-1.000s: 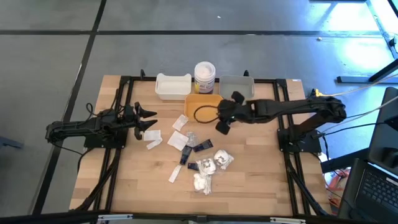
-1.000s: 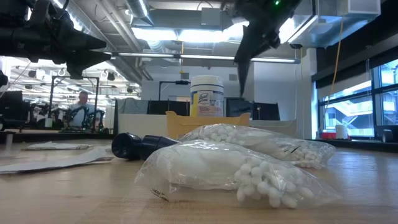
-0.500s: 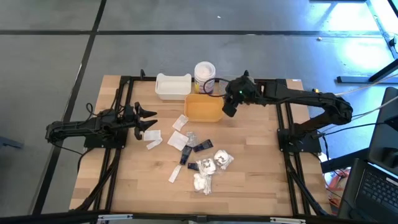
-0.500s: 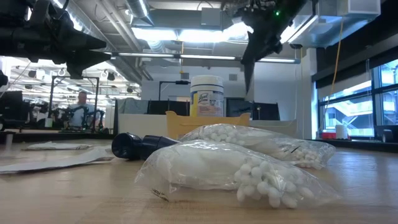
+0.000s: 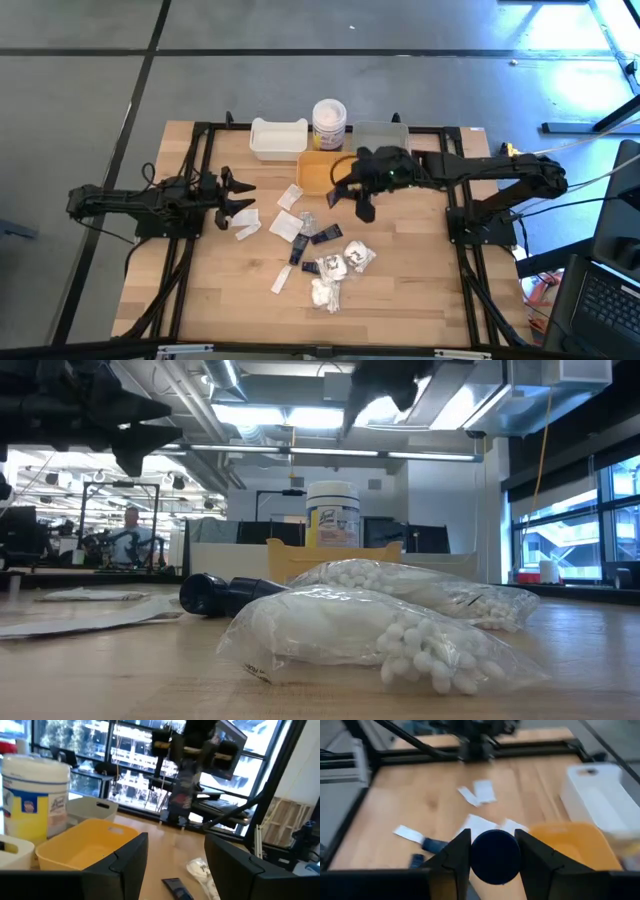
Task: Pick & Place Travel size toiletries
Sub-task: Put the blue shave cream into the white bin
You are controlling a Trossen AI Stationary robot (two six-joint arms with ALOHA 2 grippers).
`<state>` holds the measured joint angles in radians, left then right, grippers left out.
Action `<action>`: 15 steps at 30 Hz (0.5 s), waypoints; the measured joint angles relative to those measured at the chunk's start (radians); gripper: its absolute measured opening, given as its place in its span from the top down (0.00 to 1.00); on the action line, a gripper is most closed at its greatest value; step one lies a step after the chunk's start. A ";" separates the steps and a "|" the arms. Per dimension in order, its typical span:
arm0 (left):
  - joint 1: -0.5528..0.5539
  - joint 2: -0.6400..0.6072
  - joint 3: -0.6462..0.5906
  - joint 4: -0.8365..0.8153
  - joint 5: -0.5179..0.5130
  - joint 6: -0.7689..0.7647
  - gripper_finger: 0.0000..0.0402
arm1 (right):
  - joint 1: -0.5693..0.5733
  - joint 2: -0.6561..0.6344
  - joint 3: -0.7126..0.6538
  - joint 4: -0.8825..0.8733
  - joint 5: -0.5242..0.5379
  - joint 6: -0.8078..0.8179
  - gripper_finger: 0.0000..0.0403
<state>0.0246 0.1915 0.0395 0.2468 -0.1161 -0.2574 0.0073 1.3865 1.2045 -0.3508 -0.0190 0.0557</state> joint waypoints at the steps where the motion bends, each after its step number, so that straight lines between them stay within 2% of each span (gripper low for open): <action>1: 0.000 0.023 0.000 0.018 -0.006 -0.007 0.52 | 0.016 0.000 0.000 0.017 0.000 -0.011 0.67; 6: 0.000 0.164 0.000 0.170 -0.021 -0.034 0.52 | 0.082 0.000 0.000 0.076 0.002 -0.045 0.63; 12: 0.000 0.370 0.000 0.415 0.004 -0.082 0.52 | 0.132 0.000 0.000 0.125 0.007 -0.117 0.68; 15: 0.000 0.475 0.000 0.561 0.033 -0.119 0.52 | 0.148 0.001 0.000 0.153 0.067 -0.171 0.68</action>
<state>0.0250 0.6665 0.0395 0.8078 -0.0829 -0.3760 0.1557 1.3872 1.2045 -0.1978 0.0483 -0.1151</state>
